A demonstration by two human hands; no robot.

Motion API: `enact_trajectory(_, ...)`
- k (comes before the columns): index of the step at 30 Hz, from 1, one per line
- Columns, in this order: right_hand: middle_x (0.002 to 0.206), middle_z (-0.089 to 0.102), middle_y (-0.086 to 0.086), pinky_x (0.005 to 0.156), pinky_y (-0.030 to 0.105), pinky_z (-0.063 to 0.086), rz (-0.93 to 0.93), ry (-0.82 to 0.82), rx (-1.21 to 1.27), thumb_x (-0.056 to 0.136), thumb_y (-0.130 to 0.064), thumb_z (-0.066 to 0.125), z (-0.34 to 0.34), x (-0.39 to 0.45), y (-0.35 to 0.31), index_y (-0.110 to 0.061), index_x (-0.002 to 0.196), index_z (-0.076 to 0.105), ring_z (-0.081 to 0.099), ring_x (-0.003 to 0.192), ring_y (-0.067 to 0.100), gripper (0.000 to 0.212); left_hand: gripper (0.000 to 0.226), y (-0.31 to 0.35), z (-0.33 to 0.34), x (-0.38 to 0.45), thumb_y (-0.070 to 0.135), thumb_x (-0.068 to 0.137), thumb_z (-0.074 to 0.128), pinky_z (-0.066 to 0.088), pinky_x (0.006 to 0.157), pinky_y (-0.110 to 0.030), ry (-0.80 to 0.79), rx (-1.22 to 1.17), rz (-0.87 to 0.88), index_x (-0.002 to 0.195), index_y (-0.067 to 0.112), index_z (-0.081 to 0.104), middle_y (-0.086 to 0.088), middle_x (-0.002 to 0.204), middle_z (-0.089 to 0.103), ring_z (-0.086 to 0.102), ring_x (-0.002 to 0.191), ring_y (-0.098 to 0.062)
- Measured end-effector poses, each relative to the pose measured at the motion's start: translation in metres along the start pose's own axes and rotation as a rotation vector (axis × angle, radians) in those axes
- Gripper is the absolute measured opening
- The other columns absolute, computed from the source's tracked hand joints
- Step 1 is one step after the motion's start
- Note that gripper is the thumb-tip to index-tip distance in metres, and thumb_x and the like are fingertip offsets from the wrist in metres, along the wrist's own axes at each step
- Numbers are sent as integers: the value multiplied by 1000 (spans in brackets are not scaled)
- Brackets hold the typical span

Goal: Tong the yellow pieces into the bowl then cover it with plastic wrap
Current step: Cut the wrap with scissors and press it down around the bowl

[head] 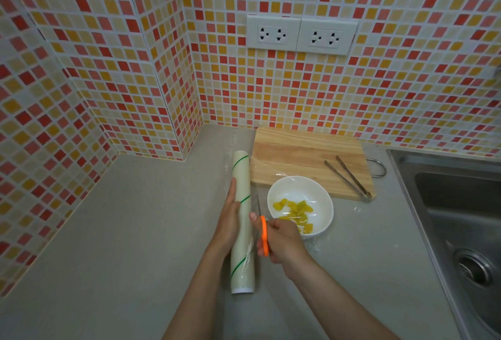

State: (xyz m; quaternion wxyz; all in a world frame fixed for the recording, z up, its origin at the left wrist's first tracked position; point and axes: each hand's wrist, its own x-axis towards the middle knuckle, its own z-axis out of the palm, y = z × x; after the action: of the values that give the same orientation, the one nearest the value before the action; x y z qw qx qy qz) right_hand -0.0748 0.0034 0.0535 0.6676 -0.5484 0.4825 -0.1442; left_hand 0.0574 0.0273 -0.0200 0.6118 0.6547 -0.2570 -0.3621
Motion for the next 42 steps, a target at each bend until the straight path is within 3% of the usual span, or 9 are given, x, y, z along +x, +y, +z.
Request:
enact_trajectory(8, 40, 56, 3, 31, 12, 24, -1, -3, 1, 75, -47, 70, 6, 16, -12, -13, 55, 50, 49, 29, 9, 45, 63, 2, 0, 0, 13, 89, 29, 39, 104, -52, 20, -80, -55, 137, 53, 26, 0, 146, 40, 54, 116, -25)
enact_trajectory(12, 40, 54, 4, 31, 13, 24, -23, -6, 0, 76, -47, 69, 8, 24, -18, -13, 50, 49, 44, 27, 10, 47, 62, 5, -1, -2, 6, 92, 28, 27, 115, -42, 29, -42, -4, 144, 39, 20, 3, 154, 25, 34, 136, -13)
enact_trajectory(17, 36, 54, 3, 31, 14, 25, -17, 19, -3, 74, -50, 70, 9, 37, -27, -15, 43, 50, 42, 28, 13, 50, 61, 6, -2, -4, 2, 93, 24, 28, 112, -32, 11, -27, 3, 145, 32, 17, 0, 153, 27, 33, 136, -14)
enact_trajectory(20, 37, 54, 4, 31, 15, 25, -22, 41, 11, 73, -50, 70, 10, 45, -30, -17, 38, 49, 42, 39, 22, 53, 60, 7, -3, -6, 6, 92, 27, 26, 114, -39, -17, -60, 19, 146, 29, 15, -3, 152, 28, 33, 137, -17)
enact_trajectory(26, 33, 54, 3, 30, 15, 23, 44, 35, 102, 73, -47, 71, 12, 65, -41, -12, 53, 48, 43, 45, 25, 46, 64, 7, -4, -6, 11, 87, 33, 23, 116, -43, -19, -94, 9, 146, 28, 17, -1, 154, 25, 29, 139, -17)
enact_trajectory(30, 32, 54, 3, 31, 15, 26, 50, 40, 82, 73, -48, 71, 9, 78, -48, -11, 53, 47, 45, 39, 22, 48, 68, 9, -5, -7, 19, 80, 34, 22, 116, -32, -27, -64, 23, 145, 30, 17, 8, 152, 23, 26, 140, -10)
enact_trajectory(34, 39, 56, 5, 32, 15, 29, 77, 17, 108, 72, -52, 70, 7, 89, -56, -10, 62, 53, 51, 37, 19, 46, 62, 9, -7, -8, 9, 90, 32, 25, 113, -28, -36, -45, 28, 144, 34, 17, 6, 154, 23, 28, 138, -8)
enact_trajectory(40, 55, 53, 10, 31, 14, 24, 92, 39, 172, 73, -45, 73, 3, 105, -64, -7, 72, 51, 46, 28, 13, 43, 60, 7, -7, -10, 4, 91, 30, 18, 118, -38, -27, -61, 52, 145, 28, 17, 2, 156, 20, 23, 142, -11)
enact_trajectory(42, 56, 53, 10, 30, 13, 24, 118, 10, 202, 74, -47, 71, 2, 109, -67, -9, 66, 50, 47, 28, 13, 44, 62, 7, -8, -10, 14, 86, 35, 26, 114, -26, -23, -59, 53, 142, 35, 19, 7, 154, 23, 29, 137, -3)
